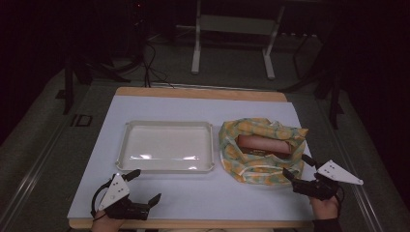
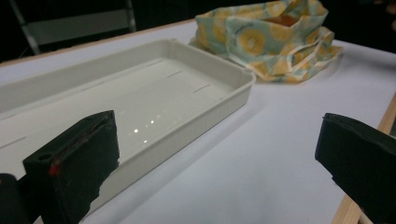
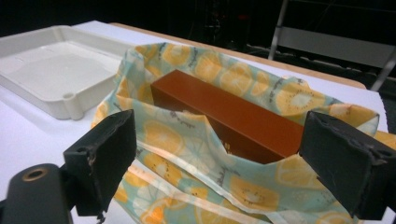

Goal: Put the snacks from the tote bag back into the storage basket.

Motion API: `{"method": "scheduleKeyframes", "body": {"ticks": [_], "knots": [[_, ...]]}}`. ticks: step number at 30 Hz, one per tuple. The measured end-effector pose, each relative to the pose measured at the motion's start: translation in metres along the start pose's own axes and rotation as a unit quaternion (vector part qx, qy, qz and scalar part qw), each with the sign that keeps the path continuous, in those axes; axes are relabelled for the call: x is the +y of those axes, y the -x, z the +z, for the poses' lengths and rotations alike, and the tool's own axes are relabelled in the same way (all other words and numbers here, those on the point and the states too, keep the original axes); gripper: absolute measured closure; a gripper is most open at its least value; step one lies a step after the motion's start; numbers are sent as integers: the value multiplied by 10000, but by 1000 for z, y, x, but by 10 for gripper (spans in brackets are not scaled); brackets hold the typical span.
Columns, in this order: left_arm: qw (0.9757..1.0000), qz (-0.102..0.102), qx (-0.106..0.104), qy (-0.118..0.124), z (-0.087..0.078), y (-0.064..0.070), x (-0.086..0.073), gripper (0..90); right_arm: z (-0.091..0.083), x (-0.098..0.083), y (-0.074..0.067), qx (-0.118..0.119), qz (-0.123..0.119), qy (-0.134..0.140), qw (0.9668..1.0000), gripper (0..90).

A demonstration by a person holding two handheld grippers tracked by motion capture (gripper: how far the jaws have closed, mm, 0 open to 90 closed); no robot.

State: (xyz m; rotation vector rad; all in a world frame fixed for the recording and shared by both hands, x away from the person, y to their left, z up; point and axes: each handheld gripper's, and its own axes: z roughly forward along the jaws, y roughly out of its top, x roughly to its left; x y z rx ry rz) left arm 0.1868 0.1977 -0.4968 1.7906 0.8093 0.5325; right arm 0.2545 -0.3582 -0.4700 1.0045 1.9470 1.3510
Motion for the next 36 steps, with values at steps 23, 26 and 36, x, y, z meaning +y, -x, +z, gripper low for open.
{"method": "scheduleKeyframes", "body": {"ticks": [23,26,36], "knots": [[9982,239,-544,-54,1,12,0,0,1,25,26,1045,-289,-563,9925,139],[9975,295,-631,-70,2,13,0,0,3,31,32,1337,-333,-552,9889,146],[9967,306,-743,-105,4,11,-1,0,9,47,40,2068,-762,-646,9733,230]]}}
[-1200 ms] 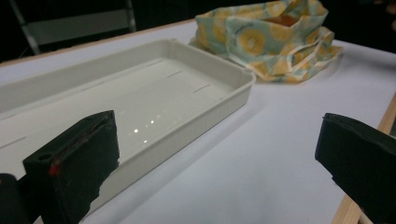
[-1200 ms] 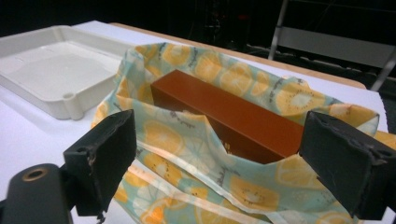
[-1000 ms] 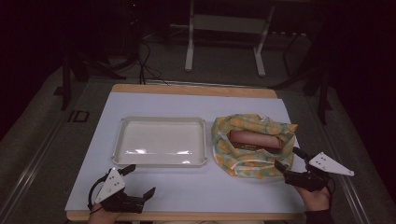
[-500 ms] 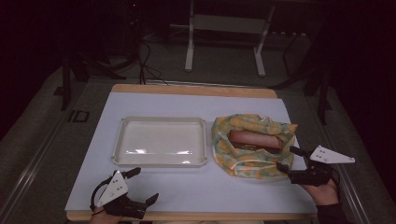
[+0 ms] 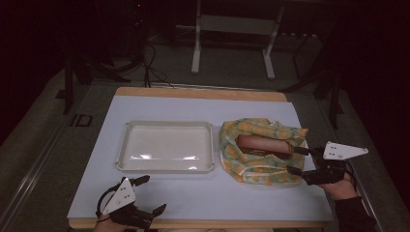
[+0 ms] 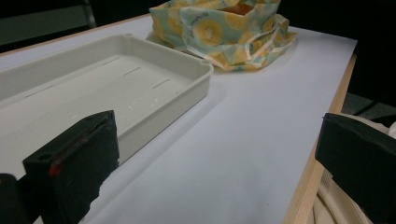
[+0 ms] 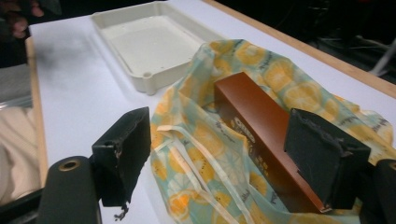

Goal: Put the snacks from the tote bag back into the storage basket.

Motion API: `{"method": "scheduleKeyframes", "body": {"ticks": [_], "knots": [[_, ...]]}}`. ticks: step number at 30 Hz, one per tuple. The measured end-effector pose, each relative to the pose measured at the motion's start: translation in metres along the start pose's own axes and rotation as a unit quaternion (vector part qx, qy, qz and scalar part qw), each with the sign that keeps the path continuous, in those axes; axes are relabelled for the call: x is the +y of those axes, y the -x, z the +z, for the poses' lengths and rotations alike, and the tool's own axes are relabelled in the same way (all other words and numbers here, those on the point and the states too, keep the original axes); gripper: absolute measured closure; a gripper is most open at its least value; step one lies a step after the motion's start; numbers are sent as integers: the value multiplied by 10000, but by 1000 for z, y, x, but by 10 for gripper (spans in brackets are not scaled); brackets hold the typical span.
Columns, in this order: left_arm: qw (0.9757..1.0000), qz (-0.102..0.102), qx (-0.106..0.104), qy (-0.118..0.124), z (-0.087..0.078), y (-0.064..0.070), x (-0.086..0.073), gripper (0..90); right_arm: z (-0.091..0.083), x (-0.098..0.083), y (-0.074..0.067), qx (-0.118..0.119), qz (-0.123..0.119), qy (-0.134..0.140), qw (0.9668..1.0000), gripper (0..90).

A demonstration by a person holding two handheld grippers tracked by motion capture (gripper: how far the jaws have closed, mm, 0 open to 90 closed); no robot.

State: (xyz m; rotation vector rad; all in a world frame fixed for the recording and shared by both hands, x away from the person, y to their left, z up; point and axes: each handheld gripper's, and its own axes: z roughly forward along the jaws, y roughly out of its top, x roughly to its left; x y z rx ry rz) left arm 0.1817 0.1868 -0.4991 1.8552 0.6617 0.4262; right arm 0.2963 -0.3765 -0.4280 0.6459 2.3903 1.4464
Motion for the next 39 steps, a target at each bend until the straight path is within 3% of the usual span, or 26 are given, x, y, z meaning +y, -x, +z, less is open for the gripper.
{"method": "scheduleKeyframes", "body": {"ticks": [12,24,39], "knots": [[9997,148,-106,-154,4,2,-1,0,5,17,9,188,-291,-539,9979,230],[9996,170,-158,-188,5,3,-1,0,13,44,25,38,-807,-1020,9915,297],[9995,167,-168,-210,4,4,-2,0,25,61,45,52,-837,-1504,9851,327]]}}
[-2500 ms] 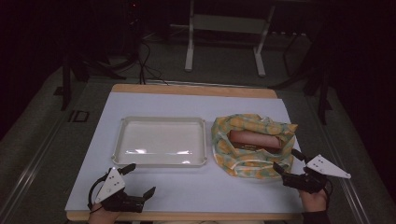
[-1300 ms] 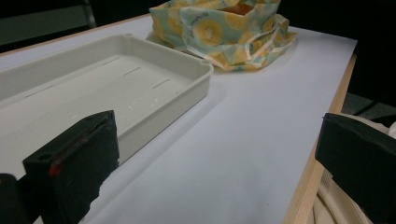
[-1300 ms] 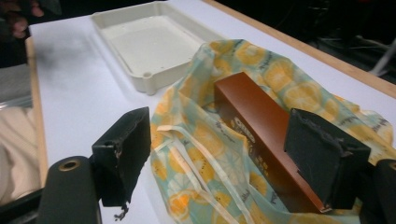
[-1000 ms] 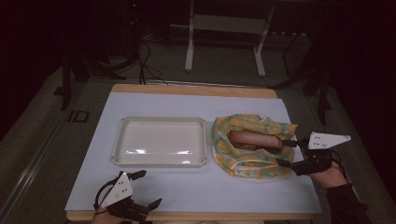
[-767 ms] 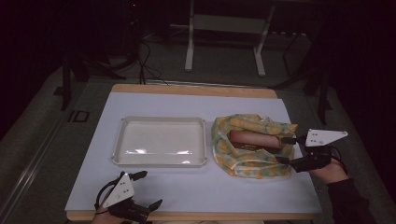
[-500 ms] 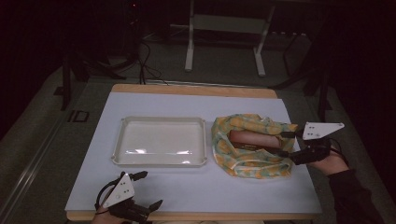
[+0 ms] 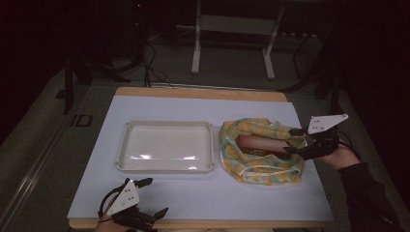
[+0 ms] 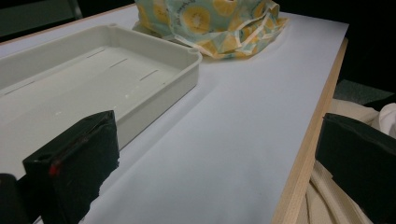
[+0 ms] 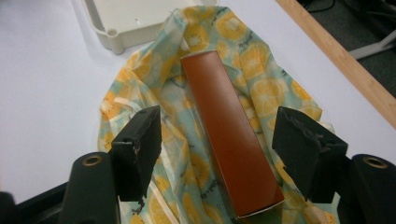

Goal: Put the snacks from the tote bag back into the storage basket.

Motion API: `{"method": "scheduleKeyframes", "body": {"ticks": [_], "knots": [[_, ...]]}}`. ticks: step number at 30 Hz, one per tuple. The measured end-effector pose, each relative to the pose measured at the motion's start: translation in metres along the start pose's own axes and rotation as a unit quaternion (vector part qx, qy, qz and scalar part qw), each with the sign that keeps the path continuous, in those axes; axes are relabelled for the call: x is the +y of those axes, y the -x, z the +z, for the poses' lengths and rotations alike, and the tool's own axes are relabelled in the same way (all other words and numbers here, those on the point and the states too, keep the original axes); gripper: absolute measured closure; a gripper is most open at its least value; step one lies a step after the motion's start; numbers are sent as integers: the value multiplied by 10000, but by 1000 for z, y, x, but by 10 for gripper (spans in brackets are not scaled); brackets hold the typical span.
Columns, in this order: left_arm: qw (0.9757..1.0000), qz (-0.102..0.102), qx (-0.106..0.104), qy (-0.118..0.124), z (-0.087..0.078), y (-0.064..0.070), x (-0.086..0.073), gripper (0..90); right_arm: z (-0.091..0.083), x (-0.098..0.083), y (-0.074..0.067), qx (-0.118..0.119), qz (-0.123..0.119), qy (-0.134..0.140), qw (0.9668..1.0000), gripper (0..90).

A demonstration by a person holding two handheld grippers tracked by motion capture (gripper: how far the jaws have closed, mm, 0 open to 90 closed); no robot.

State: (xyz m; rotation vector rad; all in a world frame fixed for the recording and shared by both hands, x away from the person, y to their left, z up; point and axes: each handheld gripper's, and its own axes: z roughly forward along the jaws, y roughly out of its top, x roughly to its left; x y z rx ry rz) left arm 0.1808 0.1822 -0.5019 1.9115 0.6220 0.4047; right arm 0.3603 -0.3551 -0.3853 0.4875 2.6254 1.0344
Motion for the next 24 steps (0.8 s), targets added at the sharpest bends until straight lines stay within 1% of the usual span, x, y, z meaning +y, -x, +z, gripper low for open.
{"method": "scheduleKeyframes", "body": {"ticks": [4,6,9,11,17,18,20,24], "knots": [[10000,-1,3,6,-1,1,0,0,6,3,7,22,-44,-155,9999,325],[10000,4,21,8,-2,1,-1,0,9,4,10,39,-16,-207,9998,319],[10000,-38,51,33,-3,1,-1,0,16,6,15,67,-31,-394,9992,315],[10000,-44,67,32,-4,1,-2,0,20,7,18,86,-66,-472,9988,317],[10000,-12,61,-1,-6,4,-3,0,34,10,24,156,-211,-743,9969,376],[10000,-12,61,-7,-7,4,-3,0,37,10,26,171,-241,-823,9962,382],[10000,-24,73,1,-7,4,-4,0,42,10,27,183,-272,-894,9955,394],[10000,-38,92,-4,-9,5,-5,0,53,7,32,259,-281,-1072,9935,397]]}}
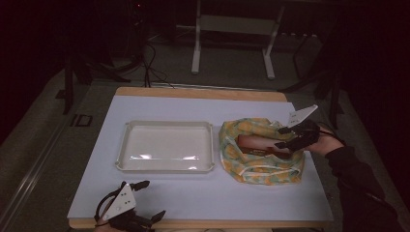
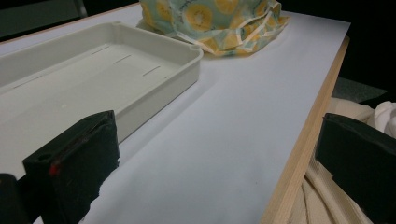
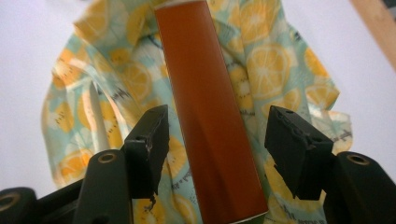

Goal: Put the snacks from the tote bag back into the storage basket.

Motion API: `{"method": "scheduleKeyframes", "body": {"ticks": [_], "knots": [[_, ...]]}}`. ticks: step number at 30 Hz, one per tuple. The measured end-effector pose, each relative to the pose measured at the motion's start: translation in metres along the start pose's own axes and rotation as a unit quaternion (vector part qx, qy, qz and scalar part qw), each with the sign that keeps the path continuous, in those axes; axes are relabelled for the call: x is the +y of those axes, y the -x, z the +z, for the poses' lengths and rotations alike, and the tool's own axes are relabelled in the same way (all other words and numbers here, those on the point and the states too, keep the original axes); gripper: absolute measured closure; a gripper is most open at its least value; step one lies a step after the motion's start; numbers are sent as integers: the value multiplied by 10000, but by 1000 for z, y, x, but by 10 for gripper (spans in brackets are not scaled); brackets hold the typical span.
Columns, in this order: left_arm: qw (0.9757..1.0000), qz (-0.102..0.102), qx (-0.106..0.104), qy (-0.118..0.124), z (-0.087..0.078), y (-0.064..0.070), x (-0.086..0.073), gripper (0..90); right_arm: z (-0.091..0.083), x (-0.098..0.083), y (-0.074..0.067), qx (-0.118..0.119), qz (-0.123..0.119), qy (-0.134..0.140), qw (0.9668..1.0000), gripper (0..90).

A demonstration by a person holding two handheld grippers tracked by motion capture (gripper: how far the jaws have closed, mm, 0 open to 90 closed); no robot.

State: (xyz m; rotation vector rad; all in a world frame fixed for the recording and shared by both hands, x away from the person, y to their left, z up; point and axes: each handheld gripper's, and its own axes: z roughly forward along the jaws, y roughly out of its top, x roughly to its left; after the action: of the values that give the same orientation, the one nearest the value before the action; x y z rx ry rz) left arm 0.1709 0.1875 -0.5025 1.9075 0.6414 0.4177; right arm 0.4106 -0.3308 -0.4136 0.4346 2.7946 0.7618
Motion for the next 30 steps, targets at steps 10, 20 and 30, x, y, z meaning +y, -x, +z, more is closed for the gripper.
{"method": "scheduleKeyframes", "body": {"ticks": [10,20,30], "knots": [[10000,-4,-31,37,-3,2,-1,0,23,0,8,101,2,-328,9994,363],[10000,-57,2,45,-6,2,-3,0,44,-1,10,257,-65,-708,9971,355],[10000,-60,-47,15,-5,1,-3,0,55,-4,11,271,-158,-935,9951,354]]}}
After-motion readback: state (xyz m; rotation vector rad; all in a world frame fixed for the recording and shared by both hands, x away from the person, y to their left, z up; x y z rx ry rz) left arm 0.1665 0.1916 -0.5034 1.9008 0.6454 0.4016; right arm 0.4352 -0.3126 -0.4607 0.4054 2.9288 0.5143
